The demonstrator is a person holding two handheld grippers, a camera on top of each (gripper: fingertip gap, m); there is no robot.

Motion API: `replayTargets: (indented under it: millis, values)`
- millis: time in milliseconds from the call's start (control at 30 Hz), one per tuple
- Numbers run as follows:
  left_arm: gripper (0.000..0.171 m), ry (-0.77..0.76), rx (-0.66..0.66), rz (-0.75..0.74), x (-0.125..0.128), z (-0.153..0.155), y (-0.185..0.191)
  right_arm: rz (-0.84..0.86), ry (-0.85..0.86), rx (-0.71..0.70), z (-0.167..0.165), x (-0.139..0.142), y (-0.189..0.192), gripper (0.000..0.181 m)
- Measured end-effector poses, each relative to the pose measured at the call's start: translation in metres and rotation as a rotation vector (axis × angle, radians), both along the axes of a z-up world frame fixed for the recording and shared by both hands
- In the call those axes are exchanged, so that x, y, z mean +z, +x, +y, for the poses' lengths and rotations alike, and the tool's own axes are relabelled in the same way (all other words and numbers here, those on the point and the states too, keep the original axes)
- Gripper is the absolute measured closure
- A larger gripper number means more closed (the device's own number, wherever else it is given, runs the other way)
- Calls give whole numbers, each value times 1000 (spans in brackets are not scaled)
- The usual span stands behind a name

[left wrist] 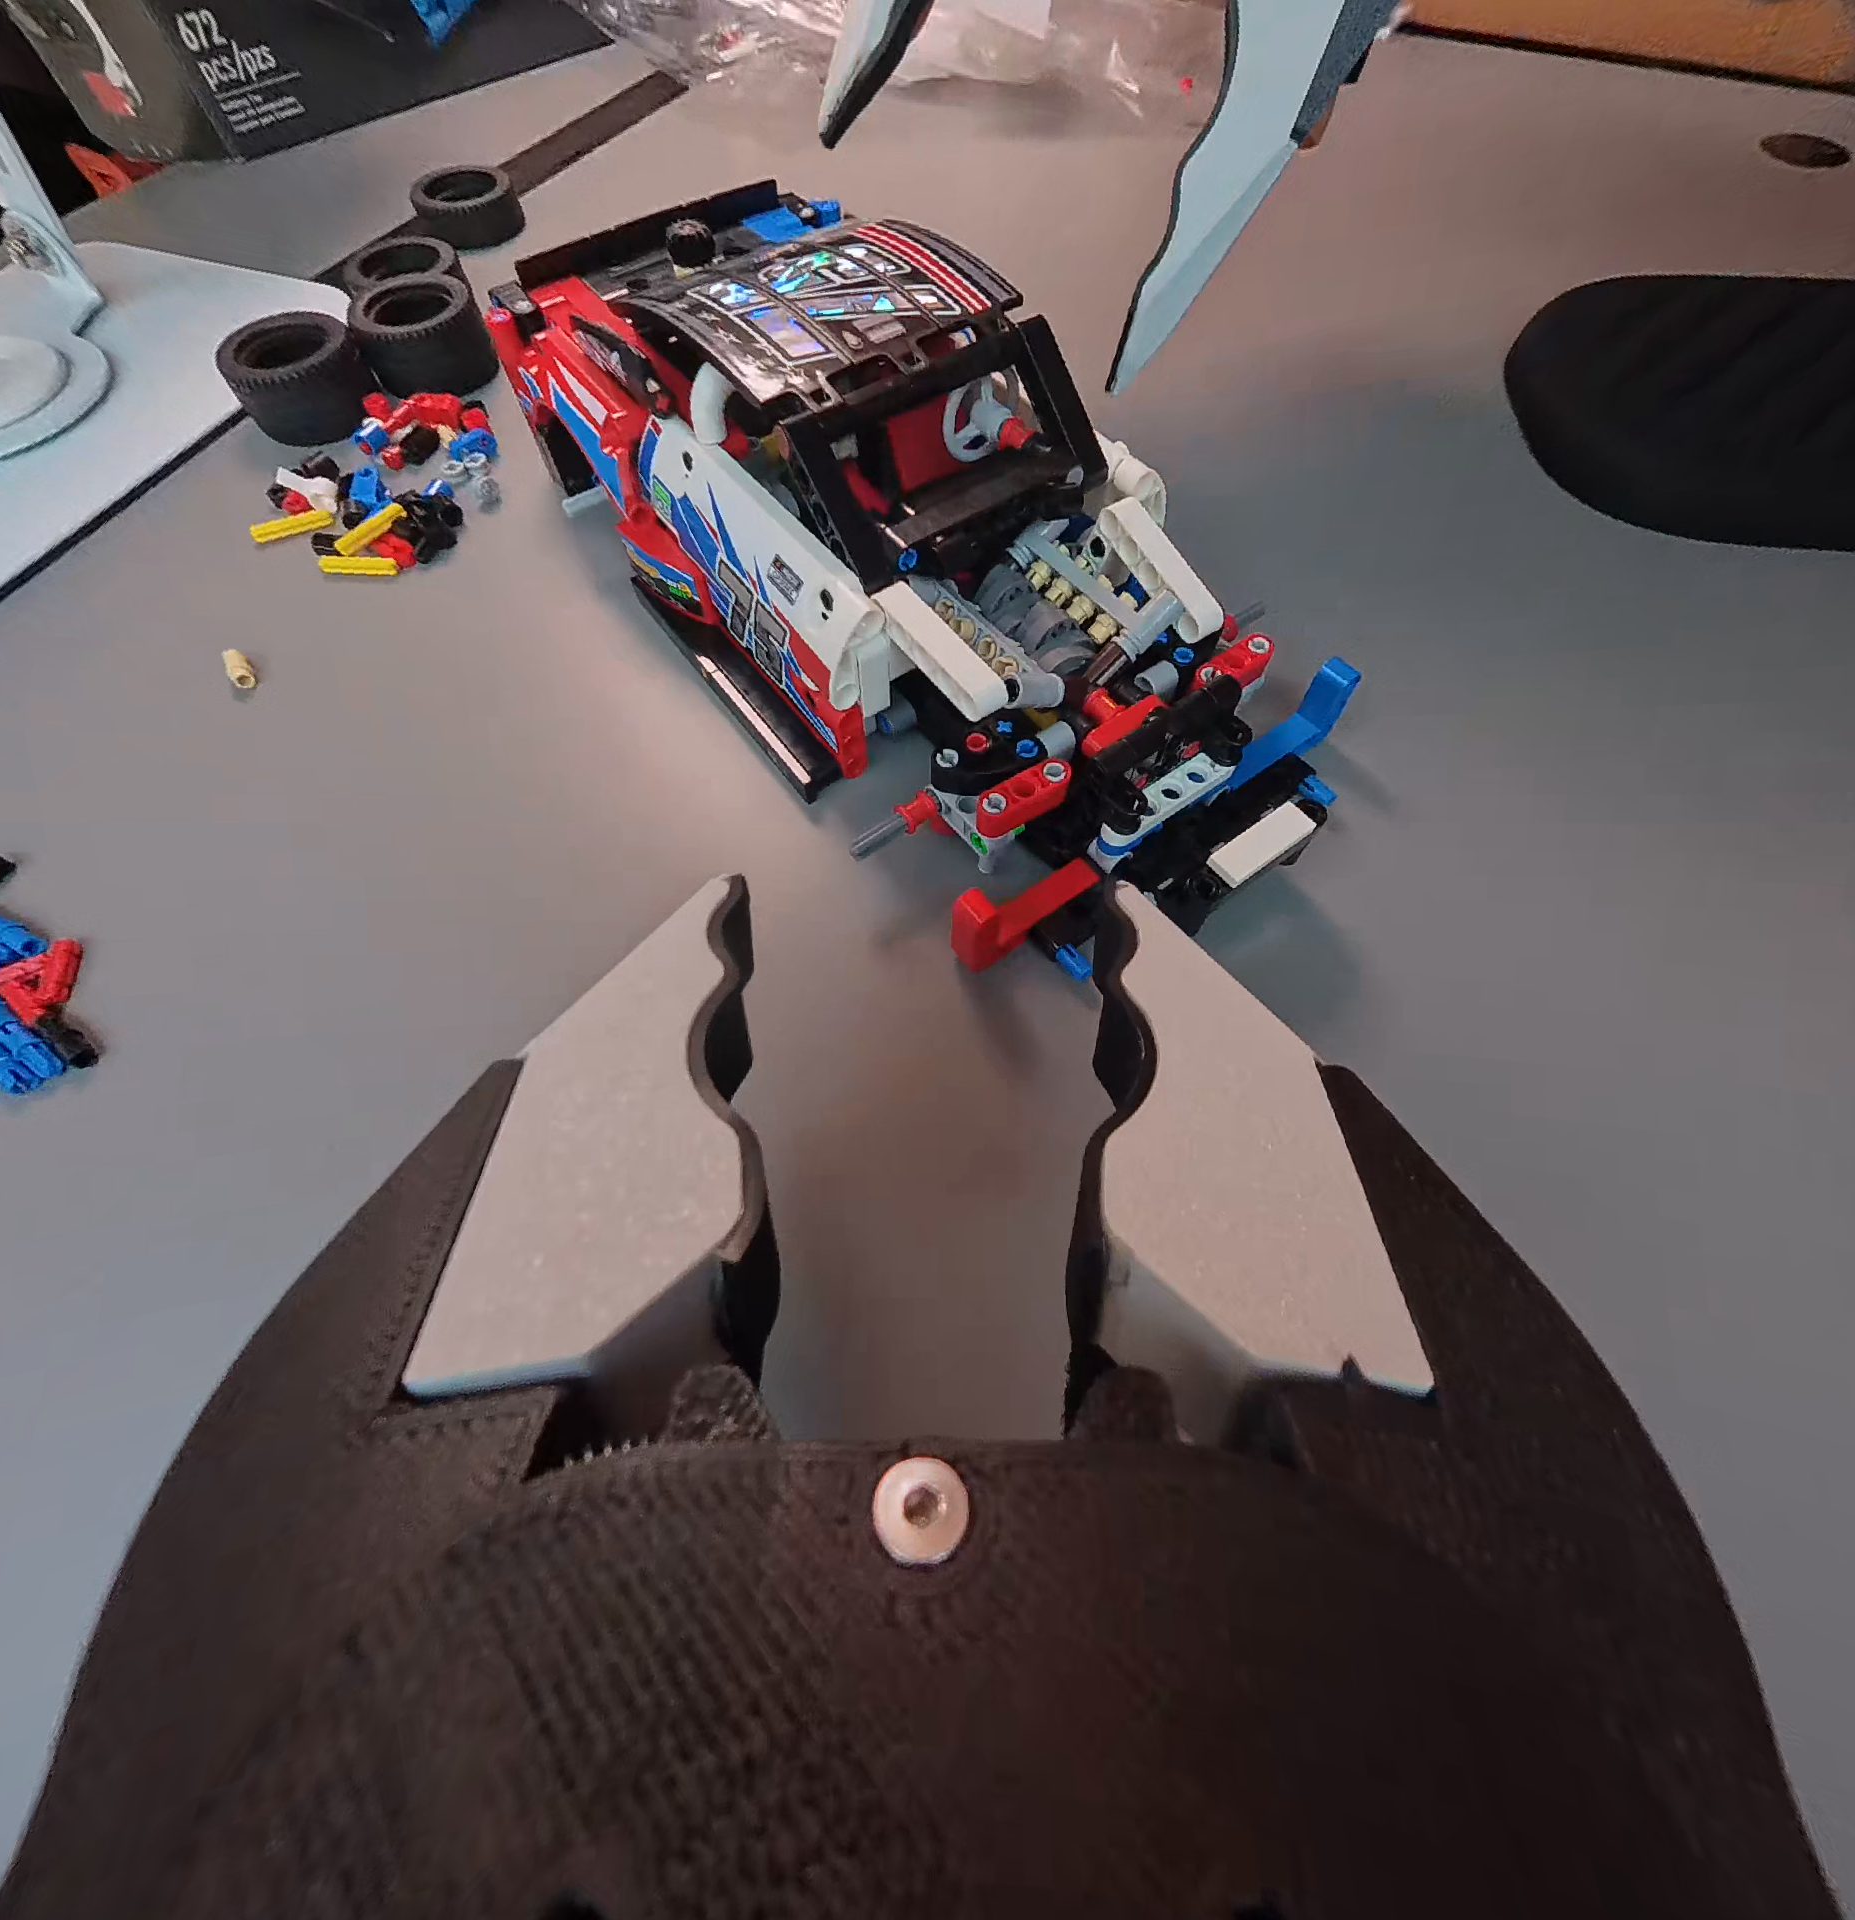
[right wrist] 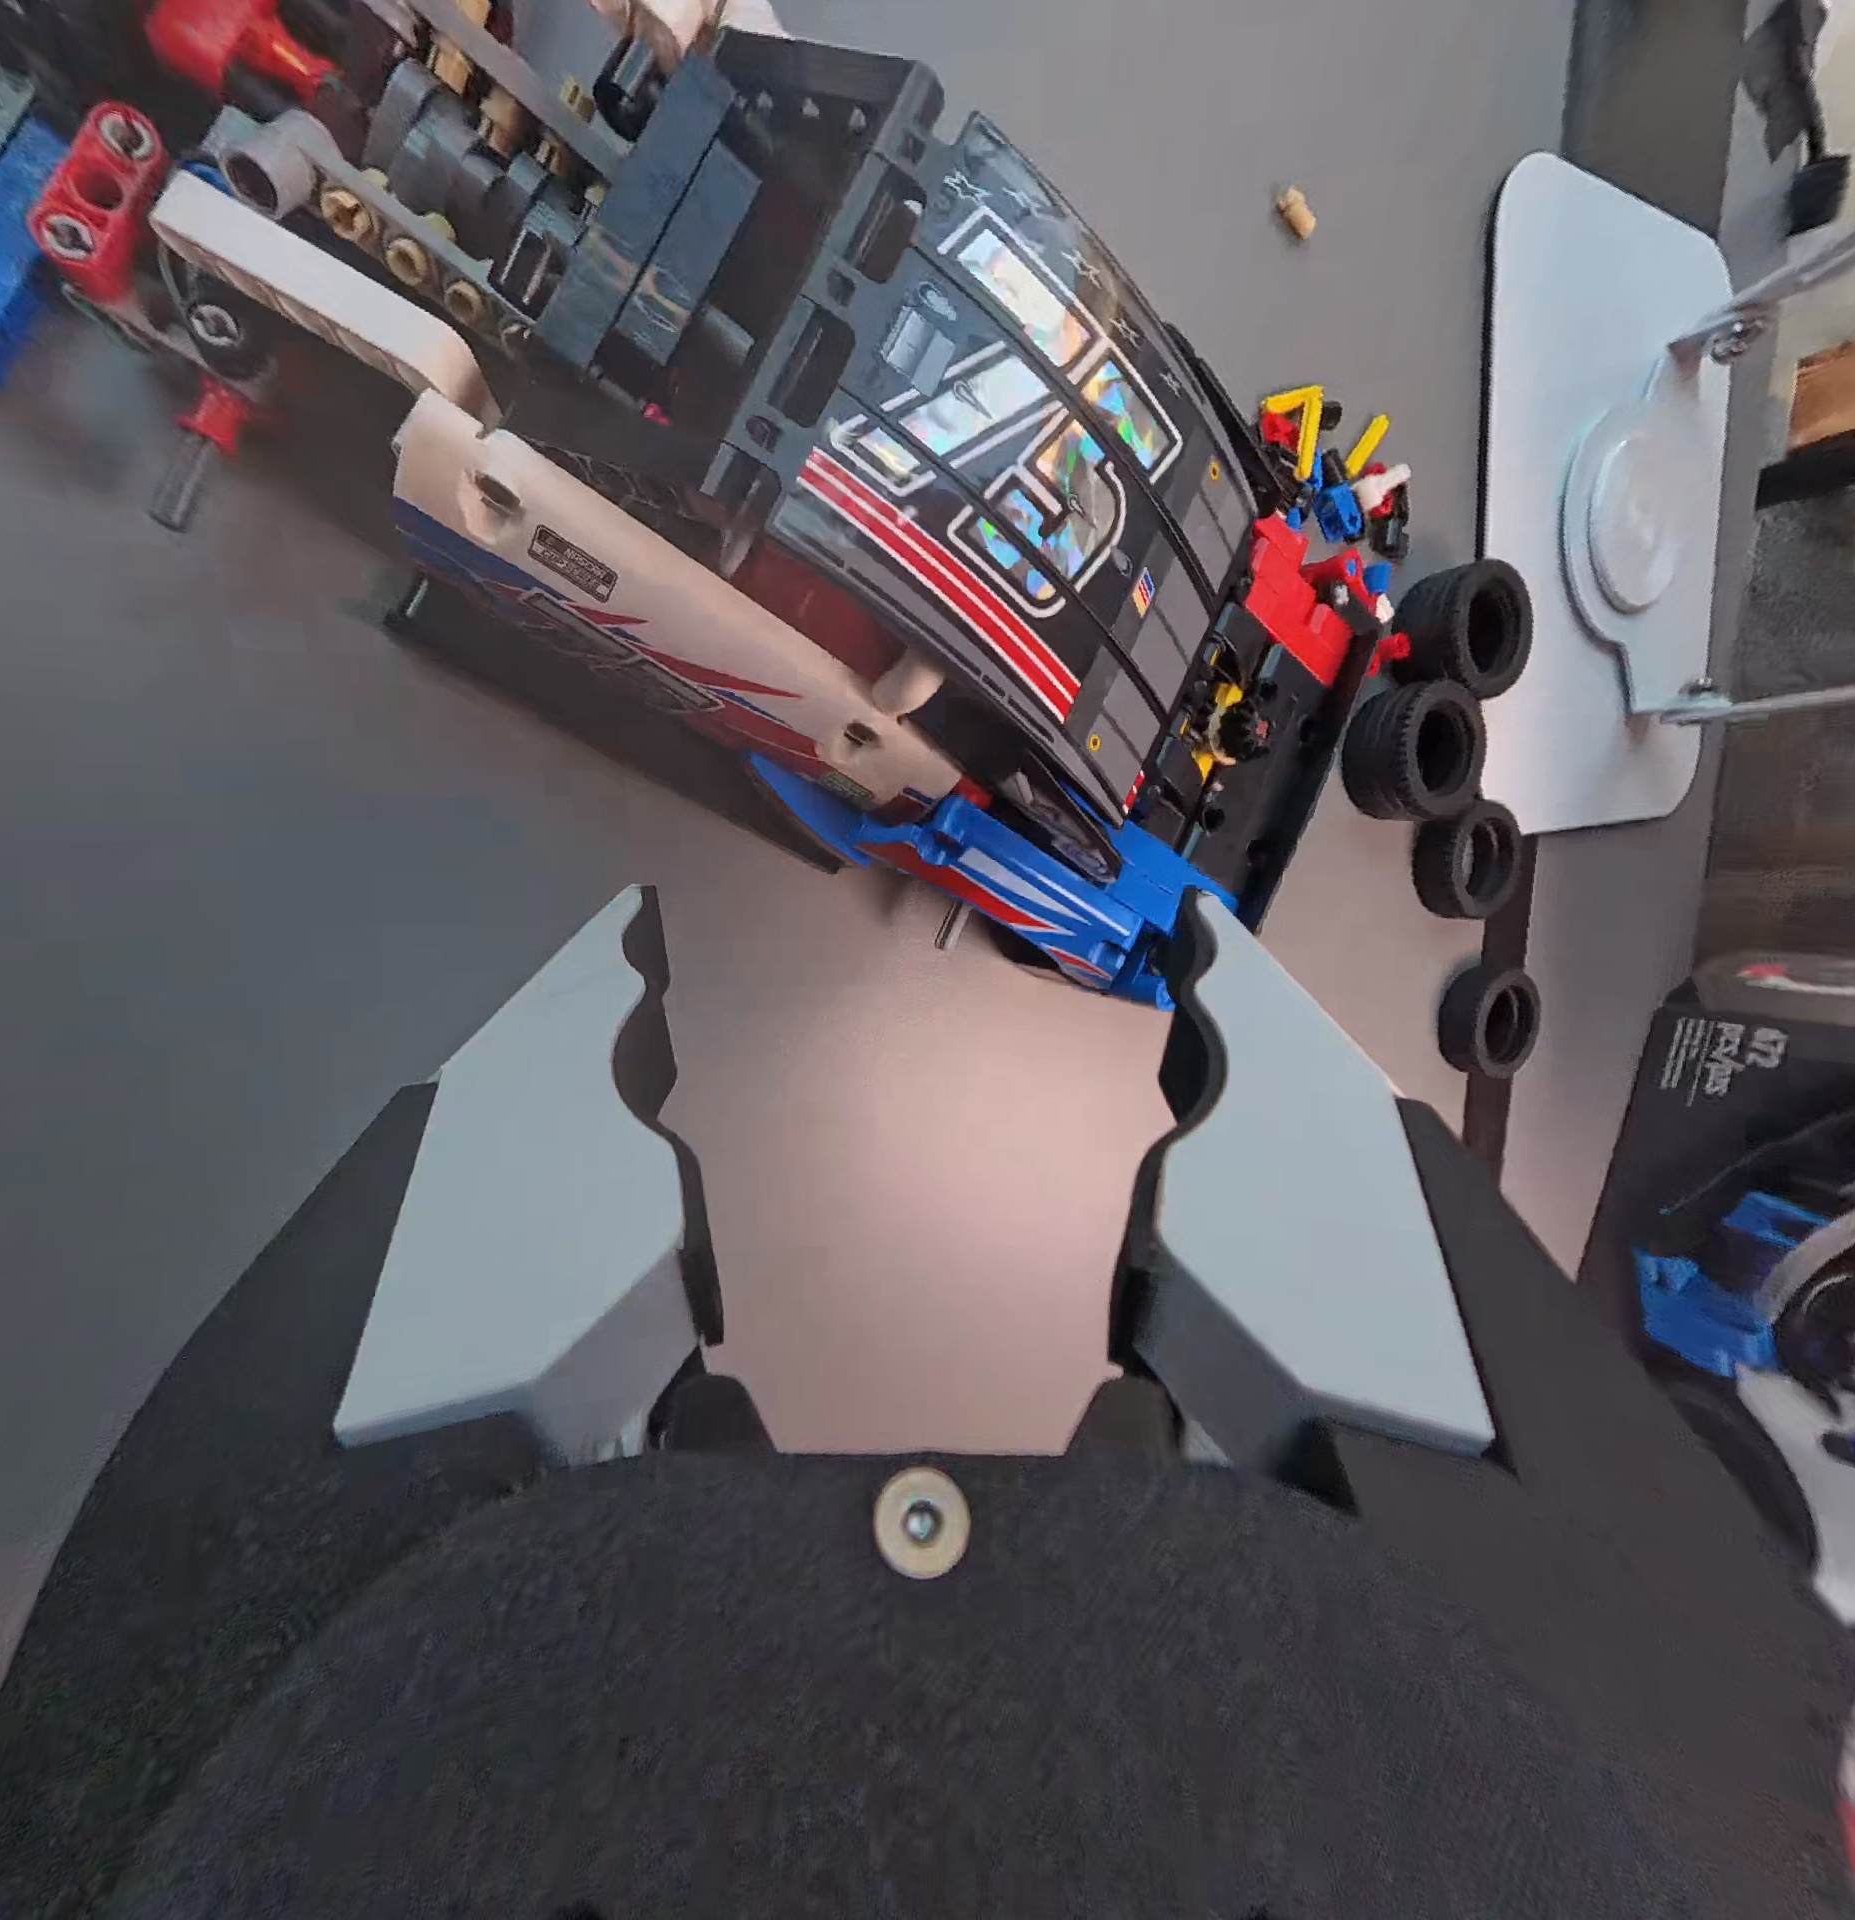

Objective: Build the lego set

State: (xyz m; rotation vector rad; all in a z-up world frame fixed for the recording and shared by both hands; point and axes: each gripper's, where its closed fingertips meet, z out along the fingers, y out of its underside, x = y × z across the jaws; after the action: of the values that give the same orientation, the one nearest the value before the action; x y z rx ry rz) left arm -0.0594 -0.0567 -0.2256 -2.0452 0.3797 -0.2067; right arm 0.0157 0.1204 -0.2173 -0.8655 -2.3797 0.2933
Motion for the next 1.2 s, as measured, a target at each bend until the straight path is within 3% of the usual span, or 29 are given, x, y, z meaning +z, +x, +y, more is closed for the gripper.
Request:
replayTargets:
  millis: [333, 633, 767, 967, 1200]
  values:
    - [110, 88, 42, -25, 9, 0, -6, -267, 375, 348, -14, 3, -45, 63]
    - [110, 135, 54, 6, 15, -1, -11, -474, 463, 529, -29, -25, -53, 58]
    - [110, 150, 62, 35, 15, -2, -12, -477, 360, 439, -32, -23, -49, 64]
    - [110, 169, 98, 6, 22, -2, -18, -536, 195, 140, -18, -18, -7, 73]
    - [110, 155, 88, 6, 17, 4, -17, -471, 113, 60, 19, -18, -1, 74]
